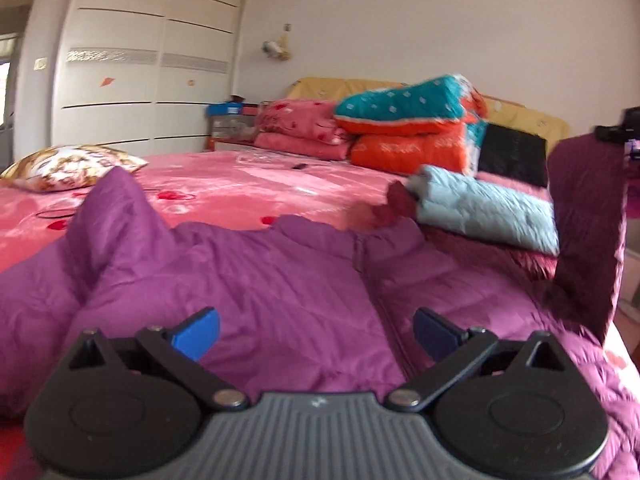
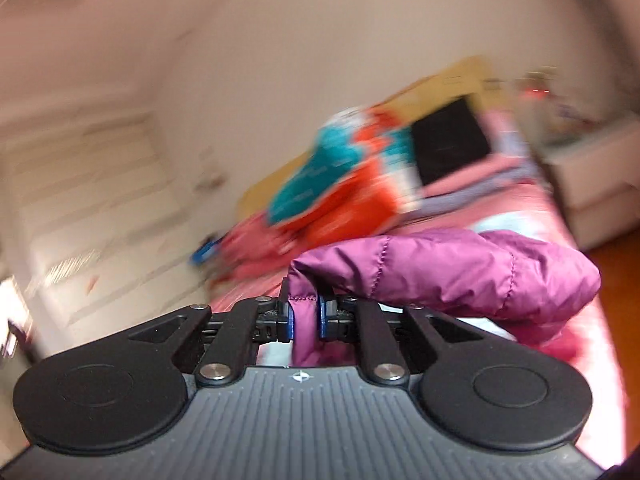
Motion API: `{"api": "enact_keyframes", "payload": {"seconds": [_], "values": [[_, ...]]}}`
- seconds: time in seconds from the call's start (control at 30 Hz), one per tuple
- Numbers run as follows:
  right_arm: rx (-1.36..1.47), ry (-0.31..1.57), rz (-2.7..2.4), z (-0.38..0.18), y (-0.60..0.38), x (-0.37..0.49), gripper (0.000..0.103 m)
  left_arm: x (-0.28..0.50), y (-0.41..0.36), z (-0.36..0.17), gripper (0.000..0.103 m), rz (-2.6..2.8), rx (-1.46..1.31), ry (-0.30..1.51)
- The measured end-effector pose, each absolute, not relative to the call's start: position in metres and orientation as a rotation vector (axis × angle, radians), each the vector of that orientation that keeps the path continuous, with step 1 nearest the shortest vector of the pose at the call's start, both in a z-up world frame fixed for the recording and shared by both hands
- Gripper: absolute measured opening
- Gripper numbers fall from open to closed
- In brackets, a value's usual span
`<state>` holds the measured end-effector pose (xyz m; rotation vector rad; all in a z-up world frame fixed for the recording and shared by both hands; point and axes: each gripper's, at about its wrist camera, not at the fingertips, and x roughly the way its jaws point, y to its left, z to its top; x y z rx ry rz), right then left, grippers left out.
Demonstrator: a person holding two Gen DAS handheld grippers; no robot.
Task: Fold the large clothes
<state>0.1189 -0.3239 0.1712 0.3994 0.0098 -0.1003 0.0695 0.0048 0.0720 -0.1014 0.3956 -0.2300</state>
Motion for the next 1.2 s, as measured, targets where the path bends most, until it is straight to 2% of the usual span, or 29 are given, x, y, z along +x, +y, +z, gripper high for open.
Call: {"api": "enact_keyframes", "payload": {"seconds": [0.17,0.33,0.47,0.5,0.53,0.6,0.7,0.77,0.87,1.2], "values": [[0.209,0.174,0.114,0.148,-0.222,0.179,0.014,0.079,0.028,0.082,0.102,-0.193,-0.164,0.36],[-0.025,0.425,0.238,0.086,-0.146,0.213,0.014,0.096,0.055,0.088,0.102,-0.174,-0.236,0.368],[-0.119,0.53,0.229,0.053,-0.113,0.214,0.022,0.105,0.067,0.085,0.102,-0.149,-0.272,0.383],[-0.118,0.541,0.223,0.049,-0.111,0.213,0.029,0.107,0.069,0.085,0.102,-0.15,-0.286,0.39],[-0.11,0.549,0.217,0.048,-0.113,0.214,0.046,0.108,0.071,0.085,0.102,-0.157,-0.3,0.395],[-0.09,0.555,0.207,0.046,-0.112,0.211,0.072,0.108,0.072,0.085,0.102,-0.167,-0.314,0.393],[-0.087,0.554,0.173,0.047,-0.105,0.202,0.075,0.11,0.072,0.082,0.102,-0.17,-0.309,0.404],[-0.076,0.555,0.145,0.047,-0.094,0.178,0.081,0.109,0.074,0.082,0.102,-0.178,-0.32,0.406],[-0.029,0.546,0.101,0.057,-0.106,0.164,0.1,0.109,0.076,0.082,0.102,-0.186,-0.326,0.406],[0.445,0.355,-0.009,0.073,-0.188,0.162,0.101,0.109,0.075,0.081,0.102,-0.194,-0.329,0.415]]}}
